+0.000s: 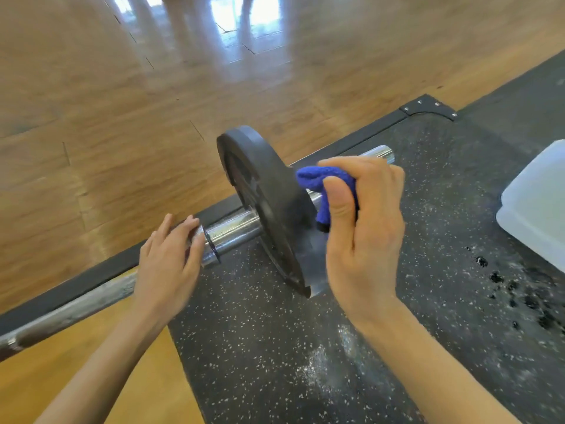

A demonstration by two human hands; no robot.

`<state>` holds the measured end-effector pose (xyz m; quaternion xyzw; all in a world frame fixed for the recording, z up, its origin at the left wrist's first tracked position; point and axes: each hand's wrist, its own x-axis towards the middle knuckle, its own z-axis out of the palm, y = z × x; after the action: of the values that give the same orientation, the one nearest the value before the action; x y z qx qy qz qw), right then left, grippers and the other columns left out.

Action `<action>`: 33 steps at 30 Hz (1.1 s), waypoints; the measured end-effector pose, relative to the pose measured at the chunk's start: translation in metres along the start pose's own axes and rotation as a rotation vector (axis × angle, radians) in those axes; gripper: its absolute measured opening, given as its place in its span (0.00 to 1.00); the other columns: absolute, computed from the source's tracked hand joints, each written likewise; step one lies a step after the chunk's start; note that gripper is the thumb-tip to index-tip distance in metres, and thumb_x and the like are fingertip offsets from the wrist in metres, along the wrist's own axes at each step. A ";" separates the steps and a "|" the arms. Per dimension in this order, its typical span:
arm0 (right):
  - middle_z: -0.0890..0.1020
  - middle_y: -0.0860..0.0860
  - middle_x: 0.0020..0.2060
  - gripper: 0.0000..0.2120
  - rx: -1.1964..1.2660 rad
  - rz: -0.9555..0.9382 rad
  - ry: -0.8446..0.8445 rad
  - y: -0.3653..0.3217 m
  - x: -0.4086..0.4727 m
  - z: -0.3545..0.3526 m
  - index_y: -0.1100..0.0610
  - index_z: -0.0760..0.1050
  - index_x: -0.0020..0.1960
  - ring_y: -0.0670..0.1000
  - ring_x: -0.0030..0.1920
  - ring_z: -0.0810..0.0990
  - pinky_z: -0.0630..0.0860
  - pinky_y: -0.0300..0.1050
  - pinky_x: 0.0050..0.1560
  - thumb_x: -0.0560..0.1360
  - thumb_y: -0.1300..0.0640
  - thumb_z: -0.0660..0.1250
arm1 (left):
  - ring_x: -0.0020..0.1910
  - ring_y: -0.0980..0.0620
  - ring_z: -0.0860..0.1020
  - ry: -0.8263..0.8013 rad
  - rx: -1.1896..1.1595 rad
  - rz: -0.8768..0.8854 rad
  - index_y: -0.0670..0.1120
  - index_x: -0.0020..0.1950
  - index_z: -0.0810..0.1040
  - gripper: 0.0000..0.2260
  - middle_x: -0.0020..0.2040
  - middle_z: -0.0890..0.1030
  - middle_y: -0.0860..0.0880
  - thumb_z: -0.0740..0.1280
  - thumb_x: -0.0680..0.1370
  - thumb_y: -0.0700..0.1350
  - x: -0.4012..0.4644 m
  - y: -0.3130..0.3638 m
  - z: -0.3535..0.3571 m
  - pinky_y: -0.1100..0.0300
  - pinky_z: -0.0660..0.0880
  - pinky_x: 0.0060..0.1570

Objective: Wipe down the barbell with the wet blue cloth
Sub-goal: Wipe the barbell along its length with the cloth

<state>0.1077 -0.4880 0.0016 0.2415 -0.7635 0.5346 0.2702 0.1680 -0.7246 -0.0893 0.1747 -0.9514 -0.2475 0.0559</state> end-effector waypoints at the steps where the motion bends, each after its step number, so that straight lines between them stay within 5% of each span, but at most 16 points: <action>1: 0.78 0.45 0.45 0.17 -0.018 0.015 0.004 0.007 0.002 -0.005 0.58 0.79 0.57 0.39 0.53 0.68 0.71 0.53 0.52 0.85 0.53 0.53 | 0.81 0.48 0.54 0.009 0.006 0.012 0.45 0.77 0.68 0.23 0.77 0.69 0.48 0.52 0.86 0.55 0.000 0.006 -0.002 0.45 0.55 0.77; 7: 0.78 0.47 0.45 0.19 -0.168 0.083 -0.046 0.039 0.007 -0.018 0.58 0.79 0.57 0.40 0.53 0.66 0.71 0.55 0.50 0.86 0.50 0.52 | 0.81 0.61 0.43 0.113 -0.112 0.170 0.54 0.82 0.56 0.28 0.83 0.51 0.55 0.48 0.83 0.61 0.006 0.072 -0.035 0.62 0.41 0.75; 11: 0.78 0.48 0.44 0.20 -0.214 0.161 -0.126 0.037 0.008 -0.020 0.58 0.79 0.57 0.46 0.51 0.67 0.71 0.57 0.49 0.86 0.50 0.51 | 0.81 0.59 0.42 0.089 -0.100 0.249 0.54 0.82 0.56 0.29 0.84 0.49 0.54 0.48 0.83 0.62 0.006 0.112 -0.057 0.74 0.35 0.70; 16: 0.78 0.50 0.44 0.24 -0.292 0.259 -0.216 0.013 0.013 -0.028 0.59 0.79 0.56 0.49 0.51 0.69 0.68 0.47 0.52 0.86 0.45 0.49 | 0.83 0.50 0.44 -0.031 0.051 0.282 0.49 0.82 0.57 0.30 0.84 0.50 0.48 0.48 0.83 0.61 0.016 0.147 -0.070 0.64 0.37 0.75; 25: 0.77 0.47 0.46 0.17 -0.328 0.404 -0.337 -0.043 0.062 -0.049 0.56 0.78 0.57 0.49 0.52 0.70 0.70 0.51 0.52 0.86 0.49 0.53 | 0.82 0.48 0.44 -0.298 0.120 0.264 0.46 0.82 0.57 0.32 0.83 0.53 0.47 0.51 0.82 0.60 0.013 0.189 -0.126 0.52 0.45 0.78; 33: 0.75 0.43 0.40 0.14 -0.264 0.529 -0.295 -0.075 0.128 -0.074 0.52 0.78 0.54 0.46 0.51 0.70 0.70 0.53 0.49 0.86 0.54 0.54 | 0.82 0.49 0.44 -0.372 0.144 0.233 0.47 0.83 0.56 0.35 0.84 0.52 0.49 0.44 0.80 0.62 0.035 0.219 -0.185 0.56 0.40 0.77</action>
<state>0.0738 -0.4520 0.1599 0.0724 -0.8932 0.4422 0.0376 0.1040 -0.6413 0.1798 0.0187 -0.9743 -0.1986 -0.1046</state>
